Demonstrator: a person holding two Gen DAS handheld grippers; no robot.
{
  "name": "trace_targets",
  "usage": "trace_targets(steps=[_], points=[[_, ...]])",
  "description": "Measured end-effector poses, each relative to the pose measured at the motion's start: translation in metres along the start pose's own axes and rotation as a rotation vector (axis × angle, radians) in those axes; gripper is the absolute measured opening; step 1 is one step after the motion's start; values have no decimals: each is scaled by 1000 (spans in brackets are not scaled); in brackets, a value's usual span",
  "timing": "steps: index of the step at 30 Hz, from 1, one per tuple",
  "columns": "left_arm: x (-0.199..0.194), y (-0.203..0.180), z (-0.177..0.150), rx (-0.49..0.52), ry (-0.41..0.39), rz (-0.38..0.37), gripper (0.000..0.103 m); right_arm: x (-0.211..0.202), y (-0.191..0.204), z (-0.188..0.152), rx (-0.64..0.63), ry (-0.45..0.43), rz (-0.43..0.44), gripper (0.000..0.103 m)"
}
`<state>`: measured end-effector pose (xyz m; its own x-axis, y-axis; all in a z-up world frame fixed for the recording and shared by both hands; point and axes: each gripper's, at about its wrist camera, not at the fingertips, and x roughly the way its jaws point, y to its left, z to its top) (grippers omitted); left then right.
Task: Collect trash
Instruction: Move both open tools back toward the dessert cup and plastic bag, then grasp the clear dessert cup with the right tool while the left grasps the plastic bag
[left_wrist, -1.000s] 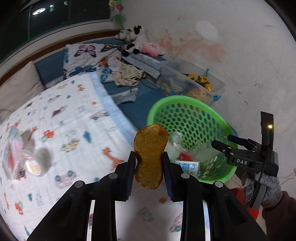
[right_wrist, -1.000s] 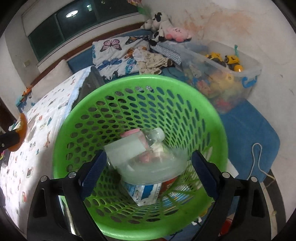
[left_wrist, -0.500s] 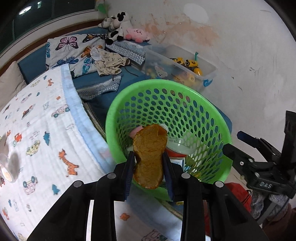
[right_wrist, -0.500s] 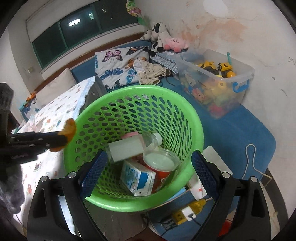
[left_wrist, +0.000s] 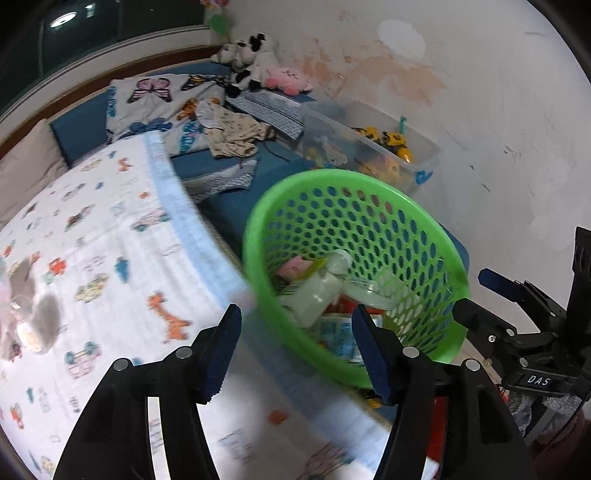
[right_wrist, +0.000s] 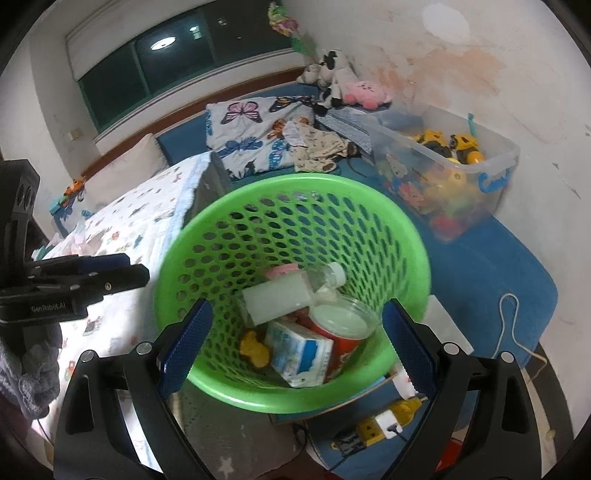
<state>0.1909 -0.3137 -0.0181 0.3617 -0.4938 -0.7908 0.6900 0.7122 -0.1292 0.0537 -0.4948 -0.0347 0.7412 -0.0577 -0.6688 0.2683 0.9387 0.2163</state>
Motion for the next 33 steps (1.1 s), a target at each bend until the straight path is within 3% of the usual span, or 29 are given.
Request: trace_targets(steps=[9, 19, 33], points=[[-45, 69, -18, -97, -48, 132, 60, 12, 60, 11, -107, 22, 87, 92], [-100, 174, -40, -244, -88, 334, 60, 38, 154, 23, -249, 60, 202, 92], [-152, 280, -69, -376, -84, 504, 60, 84, 291, 31, -412, 108, 319, 88]])
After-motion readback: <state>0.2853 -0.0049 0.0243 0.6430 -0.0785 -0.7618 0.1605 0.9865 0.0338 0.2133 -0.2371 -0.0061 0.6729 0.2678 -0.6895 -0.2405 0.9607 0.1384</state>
